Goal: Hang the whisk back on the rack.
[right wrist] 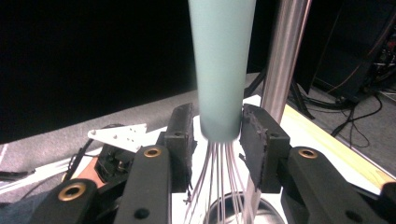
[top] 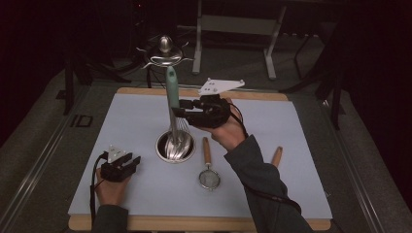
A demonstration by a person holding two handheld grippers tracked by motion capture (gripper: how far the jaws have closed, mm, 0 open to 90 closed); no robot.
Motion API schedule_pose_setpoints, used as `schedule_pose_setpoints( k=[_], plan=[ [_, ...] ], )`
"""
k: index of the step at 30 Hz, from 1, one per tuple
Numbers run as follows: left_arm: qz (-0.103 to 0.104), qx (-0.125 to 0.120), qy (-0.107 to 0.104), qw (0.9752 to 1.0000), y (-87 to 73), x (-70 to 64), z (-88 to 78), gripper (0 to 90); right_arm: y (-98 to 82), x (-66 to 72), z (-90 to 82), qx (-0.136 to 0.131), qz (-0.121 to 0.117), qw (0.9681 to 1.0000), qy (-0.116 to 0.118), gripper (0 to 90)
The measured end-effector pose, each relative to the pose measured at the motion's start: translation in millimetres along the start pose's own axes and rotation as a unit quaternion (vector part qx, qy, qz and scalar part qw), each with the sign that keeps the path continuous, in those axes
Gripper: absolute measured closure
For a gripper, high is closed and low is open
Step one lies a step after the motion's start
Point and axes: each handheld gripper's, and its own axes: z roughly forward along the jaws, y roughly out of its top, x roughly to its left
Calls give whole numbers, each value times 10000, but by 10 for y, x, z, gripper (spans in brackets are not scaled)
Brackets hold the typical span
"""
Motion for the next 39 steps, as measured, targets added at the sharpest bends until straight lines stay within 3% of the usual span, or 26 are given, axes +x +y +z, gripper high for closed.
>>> schedule_pose_setpoints(
  k=[8,13,17,22,25,28,34,39],
  plan=[
    [8,-10,7,10000,-1,-1,-2,613,-57,28,-100,197,-273,9992,-226,632],
    [1,-17,12,10000,-1,-4,-1,613,-132,16,-173,637,-536,9949,-565,633],
    [-7,-30,13,10000,-2,-2,-4,614,-208,-23,-205,984,-522,9922,-555,679],
    [3,-31,8,10000,-3,-4,-5,614,-306,-12,-249,1226,-553,9888,-648,699],
    [-6,-37,22,10000,-3,0,-9,613,-392,-17,-293,1524,-584,9811,-1042,699],
    [9,-50,45,10000,-5,-5,-10,614,-469,-39,-331,1640,-557,9781,-1158,699],
    [-41,-69,17,10000,-5,4,-12,601,-682,-111,-400,1901,-571,9684,-1511,688],
    [-72,-83,17,9999,-5,9,-14,595,-1024,-253,-497,2008,-193,9660,-1617,680]
  ],
)
